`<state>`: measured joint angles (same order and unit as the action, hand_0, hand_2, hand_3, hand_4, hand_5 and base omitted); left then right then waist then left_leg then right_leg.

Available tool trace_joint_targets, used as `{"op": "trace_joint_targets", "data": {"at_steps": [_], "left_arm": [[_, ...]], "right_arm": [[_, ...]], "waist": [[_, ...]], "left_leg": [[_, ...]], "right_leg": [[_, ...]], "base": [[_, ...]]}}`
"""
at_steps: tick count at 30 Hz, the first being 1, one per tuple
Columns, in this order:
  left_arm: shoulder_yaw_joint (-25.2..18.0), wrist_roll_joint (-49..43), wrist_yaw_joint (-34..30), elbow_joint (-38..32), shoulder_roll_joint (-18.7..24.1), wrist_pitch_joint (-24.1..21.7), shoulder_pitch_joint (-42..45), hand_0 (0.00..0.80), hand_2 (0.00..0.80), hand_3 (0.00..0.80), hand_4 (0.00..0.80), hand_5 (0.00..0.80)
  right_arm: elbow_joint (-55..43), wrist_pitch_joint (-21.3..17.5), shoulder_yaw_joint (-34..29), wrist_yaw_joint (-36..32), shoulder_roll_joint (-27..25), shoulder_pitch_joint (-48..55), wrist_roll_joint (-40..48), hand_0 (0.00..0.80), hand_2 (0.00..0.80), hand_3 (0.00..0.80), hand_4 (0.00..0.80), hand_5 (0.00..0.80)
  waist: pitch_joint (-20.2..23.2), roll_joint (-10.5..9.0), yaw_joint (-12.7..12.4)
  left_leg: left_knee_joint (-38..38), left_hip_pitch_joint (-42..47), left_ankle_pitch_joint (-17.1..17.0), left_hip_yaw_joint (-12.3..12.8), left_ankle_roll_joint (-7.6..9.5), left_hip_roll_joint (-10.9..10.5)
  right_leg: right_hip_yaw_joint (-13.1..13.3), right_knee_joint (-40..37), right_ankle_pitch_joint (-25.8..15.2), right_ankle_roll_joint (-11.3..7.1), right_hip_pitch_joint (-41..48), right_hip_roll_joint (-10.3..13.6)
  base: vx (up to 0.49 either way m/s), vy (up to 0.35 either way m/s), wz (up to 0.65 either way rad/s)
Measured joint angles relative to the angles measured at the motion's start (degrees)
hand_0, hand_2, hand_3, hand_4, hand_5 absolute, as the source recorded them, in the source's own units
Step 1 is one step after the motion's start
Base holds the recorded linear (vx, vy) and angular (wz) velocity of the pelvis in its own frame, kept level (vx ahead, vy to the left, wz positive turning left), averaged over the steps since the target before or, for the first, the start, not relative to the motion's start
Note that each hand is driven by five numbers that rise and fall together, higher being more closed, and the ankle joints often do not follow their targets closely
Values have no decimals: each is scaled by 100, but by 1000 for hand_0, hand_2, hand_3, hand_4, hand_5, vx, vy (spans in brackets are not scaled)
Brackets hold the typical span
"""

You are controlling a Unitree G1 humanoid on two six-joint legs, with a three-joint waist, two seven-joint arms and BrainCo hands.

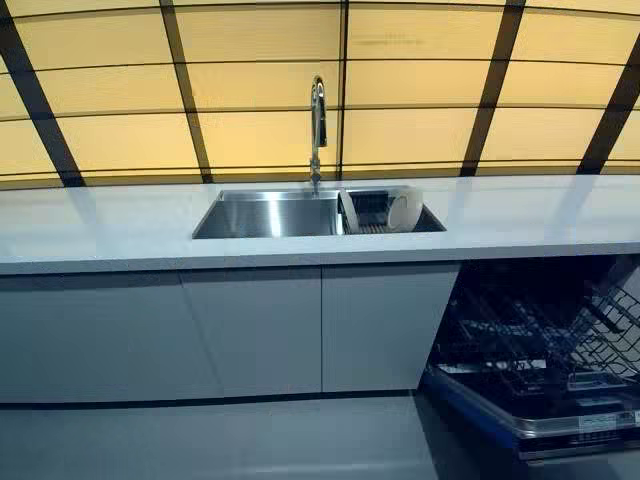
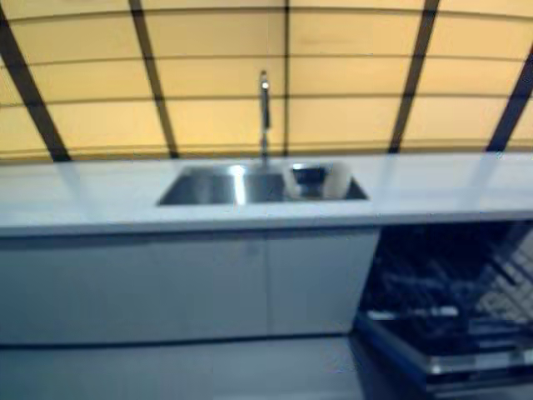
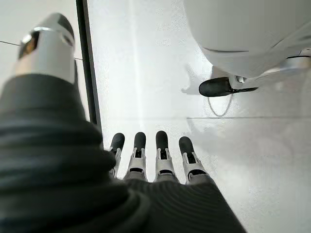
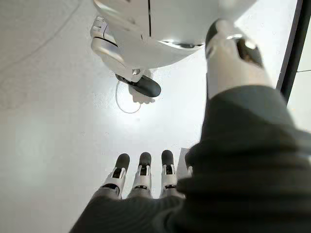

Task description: Take plates into dishwasher

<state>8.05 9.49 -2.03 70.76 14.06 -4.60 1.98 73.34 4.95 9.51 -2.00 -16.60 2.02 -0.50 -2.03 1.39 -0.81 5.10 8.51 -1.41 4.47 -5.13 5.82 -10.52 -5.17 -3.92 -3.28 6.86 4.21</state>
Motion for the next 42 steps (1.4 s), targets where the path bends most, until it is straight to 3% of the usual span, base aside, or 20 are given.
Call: {"op": "trace_joint_targets", "data": {"at_steps": [15,19,21,23,25,26,28,30,32,33,36,39,41,42], "left_arm": [[41,-26,-43,1,2,23,15,0,0,0,0,0],[41,-28,-42,6,2,23,15,0,0,0,0,0],[40,-27,-42,9,2,19,17,0,0,0,0,0],[23,-26,-41,58,4,-21,35,0,0,0,0,0],[10,-25,-46,81,30,-30,43,0,0,0,0,0],[-39,-24,-59,83,65,-70,81,0,0,0,0,0],[-81,-21,-80,94,153,-115,144,0,0,0,0,0],[-101,-20,-93,108,264,-134,170,0,0,0,0,0],[-245,23,-92,100,343,-143,201,0,0,0,0,0],[-257,32,-86,99,355,-143,212,0,0,0,0,0],[-251,61,-63,9,293,-133,241,0,0,0,0,0],[-175,82,-3,-257,235,-80,218,0,0,0,0,0],[-124,78,0,-349,224,1,221,0,0,0,0,0],[-129,76,-13,-515,211,31,311,0,0,0,0,0]], "right_arm": [[2,8,0,-3,1,0,1,0,0,0,0,0],[5,163,-9,0,2,0,270,0,0,0,0,0],[38,380,-261,192,31,11,948,0,0,0,0,0],[131,572,-1196,899,15,52,2366,0,0,0,0,0],[186,572,-1596,1496,-70,150,3187,0,0,0,0,0],[176,507,-2320,1926,-165,177,3795,0,0,0,0,0],[148,172,-2892,2576,-488,188,4443,0,0,0,0,0],[-86,-408,-3769,3294,-1033,217,5032,0,0,0,0,0],[-757,-1208,-4399,3978,-1758,279,5005,0,0,0,0,0],[-1102,-1402,-4500,4141,-1930,278,4885,0,0,0,0,0],[-3189,-2084,-4396,4833,-2405,136,3968,0,0,0,0,0],[-4374,-2564,-4203,5273,-2776,-490,3128,0,0,0,0,0],[-4818,-2924,-4180,5867,-2910,-743,981,0,0,0,0,0],[-6090,-2899,-4007,5616,-3693,-467,960,0,0,0,0,0]], "waist": [[-1,-1,0],[-2,-3,2],[-4,-1,6],[-22,-3,16],[-33,-7,30],[-35,-4,48],[-46,-21,154],[-50,-27,181],[-71,-61,325],[-79,-72,364],[-102,-98,484],[-145,-169,466],[-155,-187,430],[-207,-90,409]], "left_leg": [[0,0,0,0,0,0],[0,1,0,1,0,0],[0,3,0,4,-1,-1],[1,6,4,22,-5,-4],[2,8,7,40,-10,-14],[3,5,11,73,-15,-9],[6,-4,13,98,-16,-10],[8,-9,27,185,-15,-10],[10,-8,29,190,-11,-41],[10,-7,30,201,-13,-39],[10,5,34,363,-16,-26],[7,13,29,394,-5,-50],[8,14,31,391,5,-84],[8,-3,44,394,34,-144]], "right_leg": [[0,0,0,0,0,0],[0,0,1,0,0,2],[1,0,2,1,0,4],[16,3,7,3,-18,10],[40,7,7,0,-37,6],[62,8,7,-3,-58,6],[82,8,1,-12,-79,10],[182,6,-27,-48,-119,11],[198,5,-33,-56,-123,18],[215,5,-35,-58,-134,14],[391,4,-85,-46,-219,-2],[430,8,-113,-56,-231,5],[436,13,-124,-71,-233,36],[441,23,-133,-109,-252,92]], "base": [[0,0,0],[4,9,0],[10,40,0],[0,10,-2],[0,8,-6],[-18,4,-9],[-25,11,-11],[-3,34,-18],[3,57,-7],[0,84,-7],[8,66,-23],[-3,124,-12],[0,119,0],[-7,146,6]]}}
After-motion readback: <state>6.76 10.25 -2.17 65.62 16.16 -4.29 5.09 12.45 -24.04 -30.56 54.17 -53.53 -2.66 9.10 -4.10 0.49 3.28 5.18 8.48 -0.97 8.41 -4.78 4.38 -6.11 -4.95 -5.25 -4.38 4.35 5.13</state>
